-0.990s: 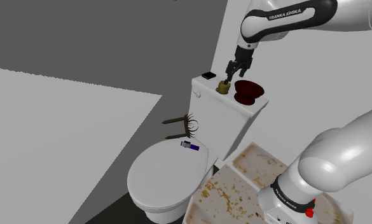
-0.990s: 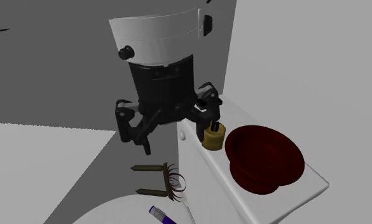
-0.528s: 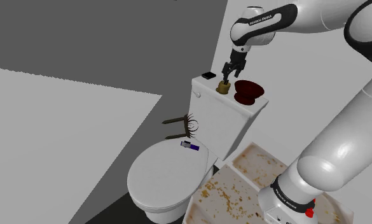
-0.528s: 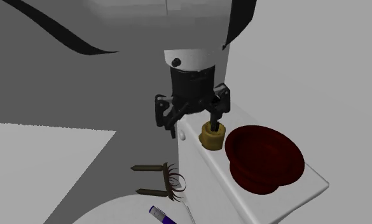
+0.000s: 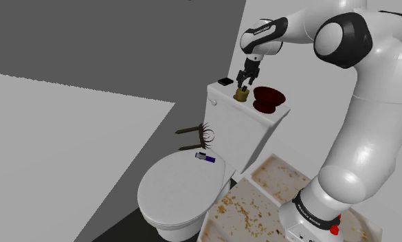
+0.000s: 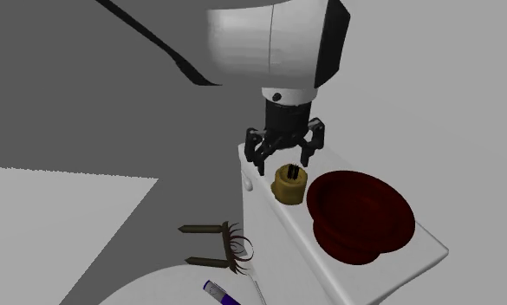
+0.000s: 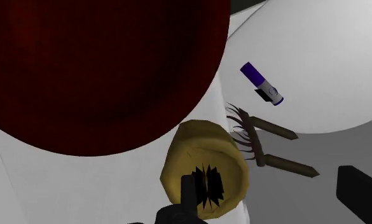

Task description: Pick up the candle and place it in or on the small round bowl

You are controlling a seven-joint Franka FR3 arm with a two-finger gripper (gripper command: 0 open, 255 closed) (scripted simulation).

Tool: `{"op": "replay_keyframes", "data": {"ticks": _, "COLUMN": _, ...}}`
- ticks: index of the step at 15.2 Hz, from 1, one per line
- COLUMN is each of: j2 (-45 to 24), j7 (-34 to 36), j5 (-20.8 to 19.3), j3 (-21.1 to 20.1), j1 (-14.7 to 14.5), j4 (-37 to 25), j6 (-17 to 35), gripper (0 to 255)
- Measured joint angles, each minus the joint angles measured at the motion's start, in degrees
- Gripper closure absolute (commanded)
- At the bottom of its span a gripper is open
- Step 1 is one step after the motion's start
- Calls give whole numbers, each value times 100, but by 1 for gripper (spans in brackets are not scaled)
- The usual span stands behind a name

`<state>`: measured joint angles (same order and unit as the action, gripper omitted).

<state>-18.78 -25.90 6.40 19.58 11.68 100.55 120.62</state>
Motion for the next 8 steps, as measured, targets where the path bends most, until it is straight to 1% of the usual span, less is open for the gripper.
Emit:
{"op": "replay_keyframes", "data": {"ticks": 4, "j2": -968, "j7": -291, "j5": 366, "j3": -85, "j1": 347, "j4": -1063, "j6": -174, "gripper": 0}}
{"op": "replay_keyframes", "data": {"ticks": 6, "j2": -1129, "j7": -330, "j5": 421, "j3": -107, "j1": 403, "j4": -1206, "j6": -167, "gripper": 0}}
{"op": "replay_keyframes", "data": {"ticks": 8, "j2": -1234, "j7": -347, "j5": 457, "j3": -128, "j1": 421, "j4": -1208, "j6": -68, "gripper": 0}}
